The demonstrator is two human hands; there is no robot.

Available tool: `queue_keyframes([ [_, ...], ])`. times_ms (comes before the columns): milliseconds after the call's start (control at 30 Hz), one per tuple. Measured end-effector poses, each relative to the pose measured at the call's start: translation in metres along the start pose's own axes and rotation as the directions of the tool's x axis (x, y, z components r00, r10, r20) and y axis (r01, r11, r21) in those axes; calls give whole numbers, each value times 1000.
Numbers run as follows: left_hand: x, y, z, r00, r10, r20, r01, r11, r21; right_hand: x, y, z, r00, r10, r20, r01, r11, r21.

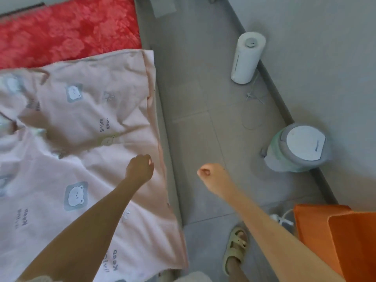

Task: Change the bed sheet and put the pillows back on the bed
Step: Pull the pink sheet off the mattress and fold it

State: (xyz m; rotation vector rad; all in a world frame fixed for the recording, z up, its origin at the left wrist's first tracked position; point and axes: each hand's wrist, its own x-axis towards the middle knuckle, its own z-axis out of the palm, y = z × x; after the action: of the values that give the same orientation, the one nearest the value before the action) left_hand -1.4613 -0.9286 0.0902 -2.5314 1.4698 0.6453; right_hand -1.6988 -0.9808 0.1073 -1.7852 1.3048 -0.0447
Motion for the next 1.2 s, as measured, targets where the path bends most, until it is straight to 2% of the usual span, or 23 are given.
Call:
queue_keyframes([
  [233,38,55,-67,994,-59,-89,39,978,-204,71,-18,-91,999,-26,-40,26,1000,1],
  [467,122,46,-154,951,-172,-255,45,898,-437,195,-98,-146,991,-132,35,132,991,-19],
  [567,182,27,-193,931,-227,-284,75,884,-461,269,-143,-167,984,-170,57,171,985,-14],
  [700,274,-5,-235,921,-279,-272,131,879,-458,377,-193,-186,989,-133,72,136,990,-37],
  [900,387,-37,-280,895,-347,-280,213,885,-413,513,-243,-196,983,-137,125,158,971,-180],
  [1100,507,-61,-294,886,-394,-245,289,881,-374,646,-277,-185,963,-158,216,204,956,-210],
  [1200,572,-72,-288,888,-415,-198,334,877,-344,712,-289,-169,946,-105,306,184,952,-243],
])
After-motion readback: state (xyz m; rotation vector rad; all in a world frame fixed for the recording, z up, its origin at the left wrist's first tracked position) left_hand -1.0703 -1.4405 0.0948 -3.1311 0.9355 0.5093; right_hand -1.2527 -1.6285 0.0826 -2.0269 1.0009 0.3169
